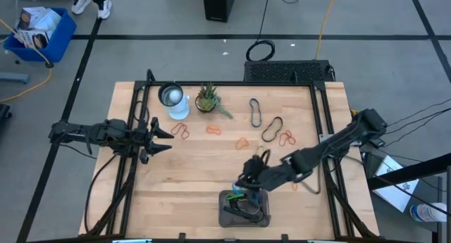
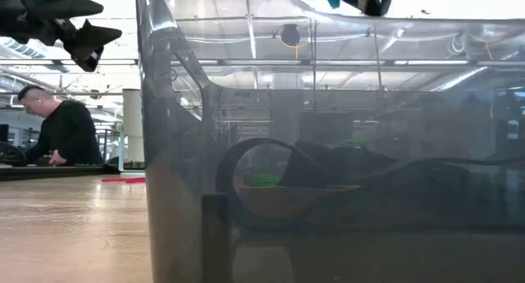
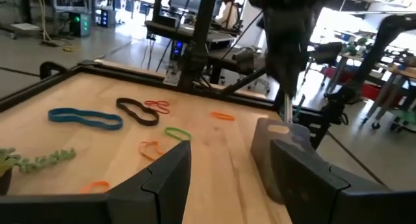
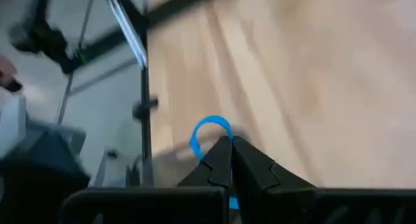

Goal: Pick and place rubber bands into bin
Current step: Put the blue rubber band into the black transparent bin

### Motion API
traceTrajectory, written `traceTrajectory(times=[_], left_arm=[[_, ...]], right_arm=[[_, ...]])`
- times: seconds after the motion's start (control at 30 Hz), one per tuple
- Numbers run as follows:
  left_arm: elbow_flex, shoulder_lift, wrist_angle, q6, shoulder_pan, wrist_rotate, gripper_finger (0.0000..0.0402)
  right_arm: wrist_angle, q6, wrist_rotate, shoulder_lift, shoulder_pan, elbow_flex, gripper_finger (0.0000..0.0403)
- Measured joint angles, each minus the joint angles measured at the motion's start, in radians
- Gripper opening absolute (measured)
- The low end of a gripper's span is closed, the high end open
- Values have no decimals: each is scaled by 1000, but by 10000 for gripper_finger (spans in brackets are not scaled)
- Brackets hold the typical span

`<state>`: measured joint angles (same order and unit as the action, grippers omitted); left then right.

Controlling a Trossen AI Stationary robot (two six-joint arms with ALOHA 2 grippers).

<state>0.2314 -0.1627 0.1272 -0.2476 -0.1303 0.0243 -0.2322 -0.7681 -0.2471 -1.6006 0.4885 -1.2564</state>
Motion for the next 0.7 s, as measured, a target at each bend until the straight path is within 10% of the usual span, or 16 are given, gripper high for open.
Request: traceTrajectory(times=[0.7], left_arm=[[0,-1,4,17,0,4,214]], right_arm=[[-95,-193,147,-231,63,7,0]])
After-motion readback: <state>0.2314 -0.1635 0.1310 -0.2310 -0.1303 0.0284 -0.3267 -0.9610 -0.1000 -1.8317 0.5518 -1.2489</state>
